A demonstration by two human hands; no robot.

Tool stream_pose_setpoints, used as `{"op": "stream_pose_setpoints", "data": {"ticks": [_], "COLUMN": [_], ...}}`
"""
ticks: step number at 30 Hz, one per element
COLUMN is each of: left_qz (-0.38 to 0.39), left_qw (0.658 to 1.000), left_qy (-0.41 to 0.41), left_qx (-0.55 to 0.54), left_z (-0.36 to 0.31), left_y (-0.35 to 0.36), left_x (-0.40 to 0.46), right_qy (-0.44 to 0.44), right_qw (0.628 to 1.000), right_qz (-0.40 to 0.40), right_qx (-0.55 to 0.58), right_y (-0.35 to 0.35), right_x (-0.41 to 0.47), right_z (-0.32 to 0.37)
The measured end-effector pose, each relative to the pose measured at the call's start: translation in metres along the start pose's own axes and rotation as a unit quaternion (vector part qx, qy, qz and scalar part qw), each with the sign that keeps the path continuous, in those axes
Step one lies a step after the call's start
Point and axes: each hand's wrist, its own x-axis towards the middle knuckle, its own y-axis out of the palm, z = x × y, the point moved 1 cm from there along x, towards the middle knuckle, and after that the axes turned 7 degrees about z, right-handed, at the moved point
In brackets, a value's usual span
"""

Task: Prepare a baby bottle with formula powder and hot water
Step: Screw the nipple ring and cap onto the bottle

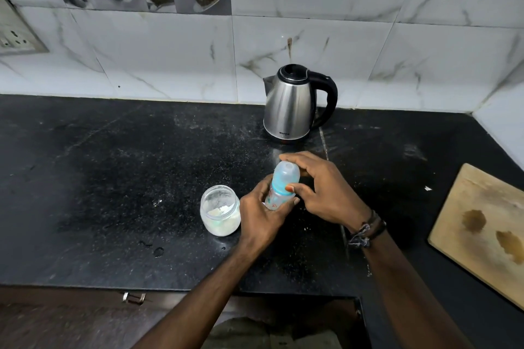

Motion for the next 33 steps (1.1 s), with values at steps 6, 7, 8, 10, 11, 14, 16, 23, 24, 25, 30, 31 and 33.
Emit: {"op": "stream_pose_setpoints", "data": {"ticks": [6,7,8,10,11,14,16,23,24,25,30,31,33], "left_qz": [-0.024,-0.028,-0.028,-0.027,-0.026,-0.030,-0.036,-0.057,-0.059,-0.060,-0.044,-0.031,-0.011], "left_qw": [0.999,0.999,0.999,0.998,0.998,0.997,0.997,0.992,0.990,0.988,0.981,0.982,0.983], "left_qy": [0.001,-0.003,-0.008,-0.011,-0.012,-0.014,-0.003,0.033,0.041,0.048,0.059,0.059,0.054], "left_qx": [0.024,0.030,0.036,0.052,0.058,0.063,0.072,0.112,0.124,0.137,0.178,0.177,0.176], "left_z": [0.003,0.003,0.003,0.003,0.003,-0.003,-0.008,-0.017,-0.017,-0.017,-0.008,-0.007,-0.008], "left_y": [-0.007,-0.008,-0.007,-0.006,-0.004,-0.002,-0.002,0.001,0.002,0.003,0.000,-0.001,-0.001], "left_x": [-0.002,-0.001,-0.001,-0.001,-0.002,-0.006,-0.006,-0.010,-0.009,-0.008,-0.013,-0.013,-0.013], "right_qy": [-0.002,0.001,0.007,0.018,0.025,0.044,0.054,0.103,0.113,0.125,0.195,0.207,0.218], "right_qw": [1.000,1.000,0.999,0.998,0.997,0.994,0.992,0.979,0.976,0.972,0.950,0.948,0.940], "right_qz": [-0.004,-0.012,-0.023,-0.042,-0.045,-0.048,-0.051,-0.069,-0.076,-0.081,-0.080,-0.071,-0.051], "right_qx": [-0.020,-0.027,-0.037,-0.051,-0.057,-0.084,-0.105,-0.161,-0.167,-0.179,-0.230,-0.233,-0.258], "right_y": [0.005,0.006,0.007,0.008,0.009,0.010,0.009,0.011,0.010,0.009,0.010,0.006,-0.003], "right_x": [0.003,0.003,0.002,0.000,-0.002,-0.003,-0.002,-0.006,-0.006,-0.006,-0.011,-0.012,-0.013], "right_z": [0.004,0.004,0.003,0.003,0.003,0.007,0.012,0.025,0.027,0.028,0.030,0.029,0.025]}}
